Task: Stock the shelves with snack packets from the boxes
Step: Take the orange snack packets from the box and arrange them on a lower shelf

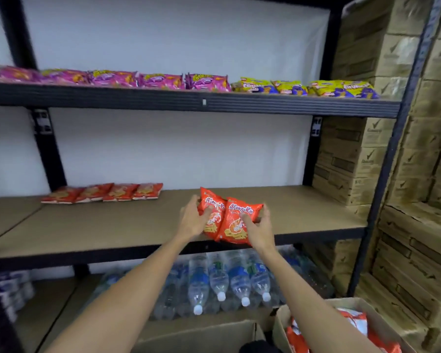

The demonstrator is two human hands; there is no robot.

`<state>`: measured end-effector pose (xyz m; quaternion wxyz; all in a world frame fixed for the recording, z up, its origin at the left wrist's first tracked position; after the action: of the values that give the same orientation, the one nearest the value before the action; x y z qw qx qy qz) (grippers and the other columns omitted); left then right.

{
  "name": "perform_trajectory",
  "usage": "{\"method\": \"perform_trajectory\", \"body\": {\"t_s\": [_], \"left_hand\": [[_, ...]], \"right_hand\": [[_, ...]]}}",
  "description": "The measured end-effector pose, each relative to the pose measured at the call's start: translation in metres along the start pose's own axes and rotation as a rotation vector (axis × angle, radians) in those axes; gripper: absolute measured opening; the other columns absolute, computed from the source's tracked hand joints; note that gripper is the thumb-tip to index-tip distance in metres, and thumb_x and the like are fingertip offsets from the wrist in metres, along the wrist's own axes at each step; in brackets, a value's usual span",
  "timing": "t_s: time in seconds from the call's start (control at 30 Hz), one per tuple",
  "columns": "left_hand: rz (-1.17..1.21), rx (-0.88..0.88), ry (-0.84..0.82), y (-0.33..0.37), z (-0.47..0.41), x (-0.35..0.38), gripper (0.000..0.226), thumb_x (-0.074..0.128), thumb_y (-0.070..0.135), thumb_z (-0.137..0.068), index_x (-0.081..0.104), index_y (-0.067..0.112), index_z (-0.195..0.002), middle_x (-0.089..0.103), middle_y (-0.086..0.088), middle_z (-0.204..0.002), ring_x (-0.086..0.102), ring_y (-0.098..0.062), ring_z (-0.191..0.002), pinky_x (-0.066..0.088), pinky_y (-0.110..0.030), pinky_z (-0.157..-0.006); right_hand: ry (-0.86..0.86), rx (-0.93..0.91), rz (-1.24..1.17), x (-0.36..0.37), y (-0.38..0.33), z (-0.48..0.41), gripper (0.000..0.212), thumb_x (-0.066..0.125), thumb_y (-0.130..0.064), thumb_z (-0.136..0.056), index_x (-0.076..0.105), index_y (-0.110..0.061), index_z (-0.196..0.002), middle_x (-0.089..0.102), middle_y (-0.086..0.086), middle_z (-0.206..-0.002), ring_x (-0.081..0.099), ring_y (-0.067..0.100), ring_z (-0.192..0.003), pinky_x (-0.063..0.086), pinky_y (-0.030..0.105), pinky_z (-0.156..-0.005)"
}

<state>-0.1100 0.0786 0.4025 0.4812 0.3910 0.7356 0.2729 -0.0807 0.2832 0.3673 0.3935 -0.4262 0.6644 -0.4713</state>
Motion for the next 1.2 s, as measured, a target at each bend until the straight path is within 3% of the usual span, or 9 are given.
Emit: {"method": "perform_trajectory", "body": {"t_s": [0.1,0.23,0.37,0.47,0.6,0.7,0.83,1.03,1.2], "left_hand": [[-0.029,-0.113,0.085,-0.03,-0.003,-0.03,0.04,0.064,0.037,-0.094,0.053,0.012,-0.123,0.067,-0.005,-0.113,0.065,-0.023,-0.103,0.054,-0.043,-0.092],[-0.047,-0.276,0.182,-0.067,-0.002,-0.053,0.051,0.066,0.036,-0.093,0.049,0.007,-0.132,0.063,-0.013,-0.127,0.059,-0.031,-0.118,0.047,-0.037,-0.1],[-0.05,-0.363,0.169,-0.094,-0.007,-0.057,0.044,0.062,0.038,-0.096,0.054,0.005,-0.124,0.065,-0.016,-0.119,0.06,-0.034,-0.114,0.048,-0.037,-0.096],[-0.018,-0.411,0.124,-0.105,-0.013,-0.055,0.045,0.059,0.039,-0.097,0.052,0.006,-0.128,0.063,-0.015,-0.122,0.062,-0.03,-0.109,0.05,-0.037,-0.096],[-0.027,-0.419,0.065,-0.109,-0.02,-0.052,0.053,0.06,0.034,-0.095,0.045,0.007,-0.138,0.06,-0.012,-0.127,0.06,-0.02,-0.093,0.049,-0.028,-0.08],[-0.075,-0.392,0.063,-0.107,-0.022,-0.054,0.062,0.063,0.029,-0.095,0.036,0.004,-0.144,0.053,-0.014,-0.135,0.058,-0.015,-0.083,0.052,-0.015,-0.063],[-0.355,-0.286,0.057,-0.106,-0.022,-0.057,0.062,0.056,0.042,-0.096,0.034,0.01,-0.144,0.042,-0.014,-0.142,0.05,-0.03,-0.123,0.047,-0.044,-0.1],[-0.615,0.055,0.122,-0.084,-0.018,-0.065,0.041,0.048,0.04,-0.099,0.052,0.013,-0.129,0.046,-0.007,-0.127,0.046,-0.021,-0.113,0.042,-0.037,-0.095],[-0.664,0.165,-0.11,-0.081,-0.021,-0.05,0.031,0.052,0.032,-0.098,0.065,0.014,-0.121,0.055,-0.006,-0.117,0.053,-0.024,-0.114,0.047,-0.043,-0.095]], "right_hand": [[-0.034,0.017,0.047,0.043,-0.001,-0.008,0.086,0.068,-0.039,-0.093,0.015,-0.018,-0.157,0.054,0.003,-0.143,0.056,0.021,-0.126,0.044,0.046,-0.11],[0.025,0.032,0.152,0.083,0.004,-0.014,0.071,0.069,-0.041,-0.09,0.037,-0.012,-0.147,0.061,0.006,-0.133,0.058,0.026,-0.12,0.044,0.044,-0.108],[0.013,0.075,0.16,0.105,0.01,-0.022,0.051,0.068,-0.034,-0.094,0.046,-0.011,-0.133,0.062,0.004,-0.111,0.059,0.024,-0.106,0.047,0.036,-0.096],[0.006,0.101,0.199,0.114,0.012,-0.028,0.048,0.064,-0.036,-0.096,0.047,-0.01,-0.133,0.062,0.01,-0.118,0.058,0.024,-0.104,0.046,0.033,-0.088],[-0.015,0.14,0.311,0.12,0.012,-0.04,0.043,0.057,-0.033,-0.101,0.048,-0.004,-0.132,0.06,0.016,-0.122,0.054,0.024,-0.101,0.04,0.029,-0.083],[-0.036,0.156,0.404,0.124,0.017,-0.049,0.043,0.055,-0.036,-0.101,0.051,-0.001,-0.126,0.062,0.021,-0.121,0.06,0.035,-0.111,0.045,0.035,-0.085],[-0.031,0.112,0.457,0.123,0.018,-0.056,0.042,0.053,-0.037,-0.1,0.051,-0.004,-0.126,0.063,0.019,-0.116,0.064,0.035,-0.101,0.054,0.042,-0.087],[-0.022,-0.034,0.593,0.123,0.002,-0.043,0.046,0.045,-0.046,-0.101,0.047,-0.014,-0.133,0.052,0.015,-0.132,0.057,0.033,-0.112,0.05,0.042,-0.088],[-0.113,-0.21,0.799,0.134,-0.009,-0.022,0.05,0.048,-0.053,-0.097,0.05,-0.024,-0.138,0.045,0.012,-0.136,0.045,0.032,-0.127,0.043,0.05,-0.1]]}}
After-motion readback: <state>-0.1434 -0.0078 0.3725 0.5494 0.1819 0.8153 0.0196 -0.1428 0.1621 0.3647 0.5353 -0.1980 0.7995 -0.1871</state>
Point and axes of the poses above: each hand's wrist, its own z-axis away from the middle knuckle, its own x-axis out of the palm, y = z × x, the point moved 5 cm from there along -z, towards the middle knuckle
